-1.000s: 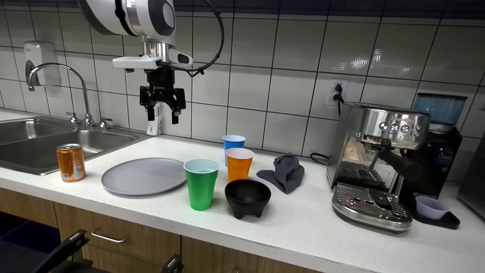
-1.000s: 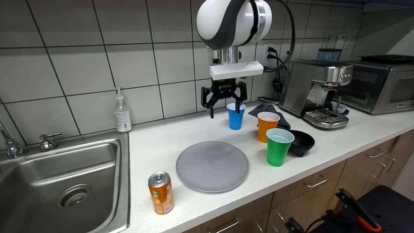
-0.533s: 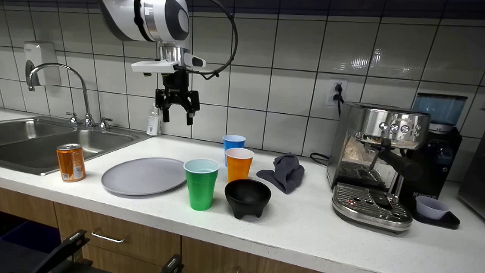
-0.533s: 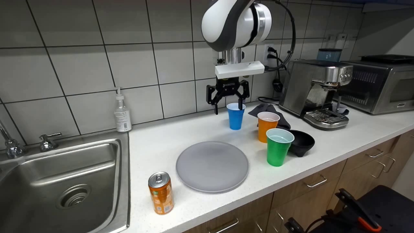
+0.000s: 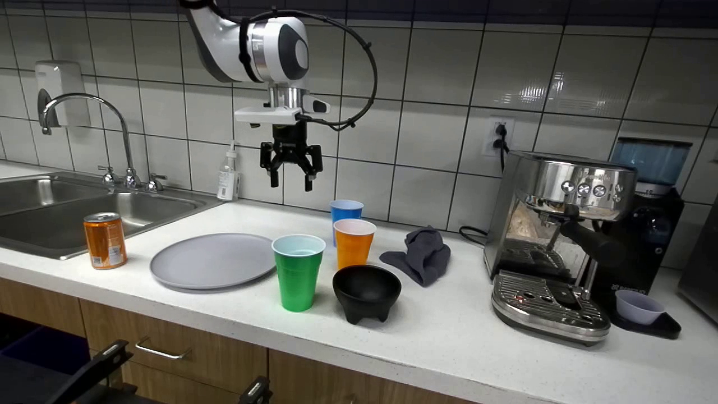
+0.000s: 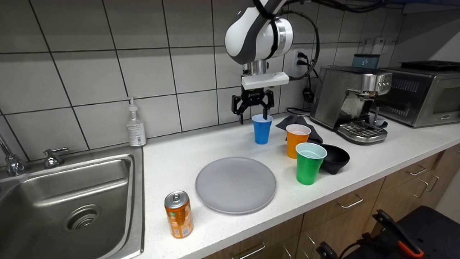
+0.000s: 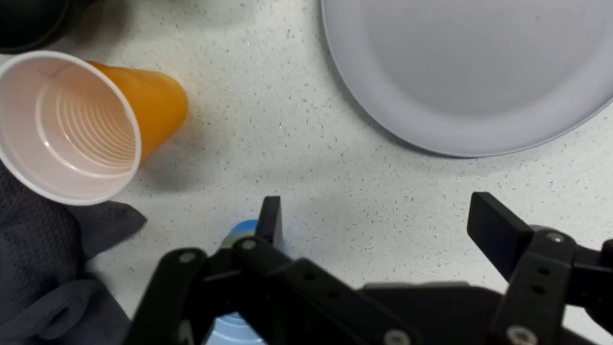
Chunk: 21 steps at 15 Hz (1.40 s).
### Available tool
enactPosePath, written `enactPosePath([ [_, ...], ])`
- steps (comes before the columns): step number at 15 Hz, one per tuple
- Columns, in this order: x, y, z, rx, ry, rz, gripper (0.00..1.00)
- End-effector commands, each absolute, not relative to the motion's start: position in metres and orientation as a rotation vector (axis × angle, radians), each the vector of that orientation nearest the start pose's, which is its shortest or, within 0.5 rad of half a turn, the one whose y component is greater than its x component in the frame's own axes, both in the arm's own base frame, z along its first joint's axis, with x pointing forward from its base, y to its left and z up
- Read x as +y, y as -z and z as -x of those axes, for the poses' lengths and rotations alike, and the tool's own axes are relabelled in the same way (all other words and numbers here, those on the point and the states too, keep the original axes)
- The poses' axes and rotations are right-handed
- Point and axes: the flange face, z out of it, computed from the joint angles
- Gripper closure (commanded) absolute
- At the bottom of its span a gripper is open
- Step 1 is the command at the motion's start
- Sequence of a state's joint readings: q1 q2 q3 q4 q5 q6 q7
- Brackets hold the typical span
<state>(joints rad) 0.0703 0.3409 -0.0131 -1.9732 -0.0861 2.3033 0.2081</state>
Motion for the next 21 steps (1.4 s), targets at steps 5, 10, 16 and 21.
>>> enactPosePath([
  [5, 0.025, -0.282, -0.670, -0.003, 0.004, 3.213, 0.00],
  [10, 0.021, -0.275, -0.700, -0.037, 0.008, 3.220, 0.00],
  [16, 0.013, -0.266, -0.723, -0.020, -0.013, 3.231, 0.00],
  [21, 0.003, -0.254, -0.734, 0.017, -0.052, 3.242, 0.00],
])
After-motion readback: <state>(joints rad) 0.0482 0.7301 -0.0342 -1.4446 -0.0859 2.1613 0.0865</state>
